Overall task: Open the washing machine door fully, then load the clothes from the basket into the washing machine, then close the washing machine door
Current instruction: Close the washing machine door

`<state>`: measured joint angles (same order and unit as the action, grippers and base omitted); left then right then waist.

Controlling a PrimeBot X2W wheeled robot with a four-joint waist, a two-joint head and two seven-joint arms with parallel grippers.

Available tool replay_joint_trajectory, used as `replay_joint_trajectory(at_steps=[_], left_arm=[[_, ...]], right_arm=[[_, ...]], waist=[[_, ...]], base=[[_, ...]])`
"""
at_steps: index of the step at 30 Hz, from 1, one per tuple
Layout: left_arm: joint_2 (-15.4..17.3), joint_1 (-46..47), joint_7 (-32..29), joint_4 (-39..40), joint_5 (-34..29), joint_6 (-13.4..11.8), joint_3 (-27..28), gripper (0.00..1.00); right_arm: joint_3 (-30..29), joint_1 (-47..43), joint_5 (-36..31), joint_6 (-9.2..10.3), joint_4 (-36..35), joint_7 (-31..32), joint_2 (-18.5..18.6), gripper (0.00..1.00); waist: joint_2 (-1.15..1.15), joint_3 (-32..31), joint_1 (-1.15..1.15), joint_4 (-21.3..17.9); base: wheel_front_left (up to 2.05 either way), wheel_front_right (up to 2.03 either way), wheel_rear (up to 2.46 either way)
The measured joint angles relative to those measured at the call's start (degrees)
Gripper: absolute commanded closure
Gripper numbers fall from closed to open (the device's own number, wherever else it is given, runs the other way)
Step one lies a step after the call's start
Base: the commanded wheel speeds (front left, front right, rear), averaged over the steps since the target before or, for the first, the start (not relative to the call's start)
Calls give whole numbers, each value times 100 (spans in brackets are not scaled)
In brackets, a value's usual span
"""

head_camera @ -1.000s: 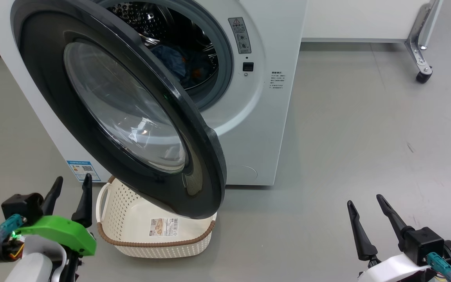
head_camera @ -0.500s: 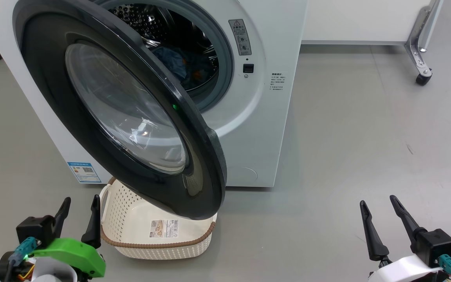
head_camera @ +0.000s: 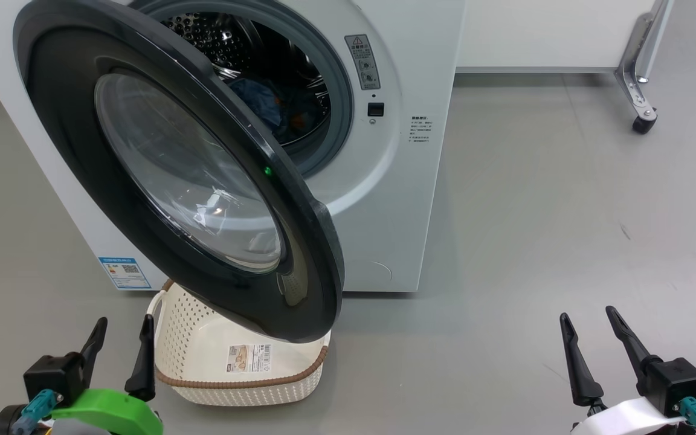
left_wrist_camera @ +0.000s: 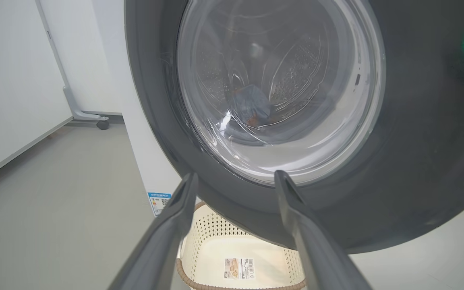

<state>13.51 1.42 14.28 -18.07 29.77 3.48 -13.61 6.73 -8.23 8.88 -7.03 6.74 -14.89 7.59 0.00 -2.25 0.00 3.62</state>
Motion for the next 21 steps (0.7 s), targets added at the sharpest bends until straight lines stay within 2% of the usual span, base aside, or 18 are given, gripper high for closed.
replay_joint_trajectory(at_steps=[7, 8, 9, 10, 11, 21], left_arm=[[-51, -283, 1, 172, -64, -47, 171, 0], [-68, -311, 1, 198, -92, -47, 194, 0], [-87, -337, 1, 220, -118, -47, 215, 0], [-129, -389, 1, 267, -156, -47, 244, 0], [-149, -409, 1, 289, -168, -47, 246, 0], [-192, -670, 1, 554, -314, -47, 426, 0]], right_arm=[[-88, -54, -37, 0, 2, 0, -8, 0], [-101, -54, -53, 0, 3, 0, -7, 1], [-114, -54, -53, 0, 3, 0, -7, 8], [-141, -57, -53, 0, 13, -1, -10, 81], [-152, -63, -52, 0, 20, 0, -10, 100], [-241, -83, -52, 0, 69, 0, -32, 100]], waist=[[0, -24, 0, -75], [0, -27, 0, -84], [0, -30, 0, -91], [0, -34, 0, -104], [0, -35, 0, -109], [0, -27, 0, -122]], base=[[0, 0, 0], [0, 0, 0], [0, 0, 0], [0, 0, 0], [0, 0, 0], [0, 0, 0]])
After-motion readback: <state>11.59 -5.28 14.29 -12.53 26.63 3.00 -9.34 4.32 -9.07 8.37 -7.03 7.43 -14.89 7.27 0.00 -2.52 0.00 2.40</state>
